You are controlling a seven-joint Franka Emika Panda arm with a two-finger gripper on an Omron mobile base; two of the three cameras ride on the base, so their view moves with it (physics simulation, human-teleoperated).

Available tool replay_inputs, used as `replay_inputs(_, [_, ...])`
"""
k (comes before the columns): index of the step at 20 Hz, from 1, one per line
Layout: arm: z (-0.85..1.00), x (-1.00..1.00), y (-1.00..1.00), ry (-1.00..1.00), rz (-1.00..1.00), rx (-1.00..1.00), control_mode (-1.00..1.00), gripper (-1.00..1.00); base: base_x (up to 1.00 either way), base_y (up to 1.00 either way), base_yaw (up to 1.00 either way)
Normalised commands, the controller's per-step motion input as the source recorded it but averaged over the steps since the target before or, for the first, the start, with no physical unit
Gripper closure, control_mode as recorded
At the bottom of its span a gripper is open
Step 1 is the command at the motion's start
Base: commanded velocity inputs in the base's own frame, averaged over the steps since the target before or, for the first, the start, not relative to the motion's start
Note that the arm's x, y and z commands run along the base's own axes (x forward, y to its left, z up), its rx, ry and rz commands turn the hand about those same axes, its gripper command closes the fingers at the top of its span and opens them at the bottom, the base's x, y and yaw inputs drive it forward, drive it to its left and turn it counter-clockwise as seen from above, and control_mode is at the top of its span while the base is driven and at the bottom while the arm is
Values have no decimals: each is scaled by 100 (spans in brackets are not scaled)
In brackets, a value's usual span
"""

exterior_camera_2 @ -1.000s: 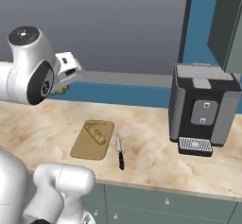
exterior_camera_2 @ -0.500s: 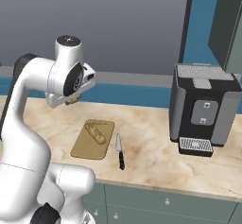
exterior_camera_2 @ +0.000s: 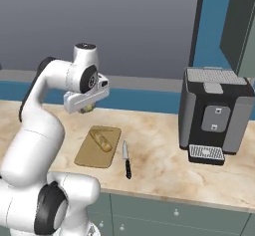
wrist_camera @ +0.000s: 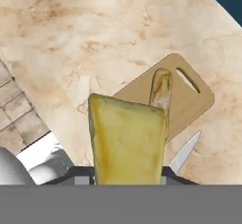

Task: Retrieve the sausage and cheese from the fridge and place them on the cutting board on the counter.

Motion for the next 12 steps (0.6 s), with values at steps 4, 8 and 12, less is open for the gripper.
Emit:
replay_inputs(4, [-63, 75, -6, 9, 0, -7, -100, 100, 0, 0, 0])
replay_inputs(8, [-75, 79, -9, 3, 0, -9, -100, 100, 0, 0, 0])
replay_inputs(12, [-66, 68, -8, 4, 0, -4, -100, 100, 0, 0, 0])
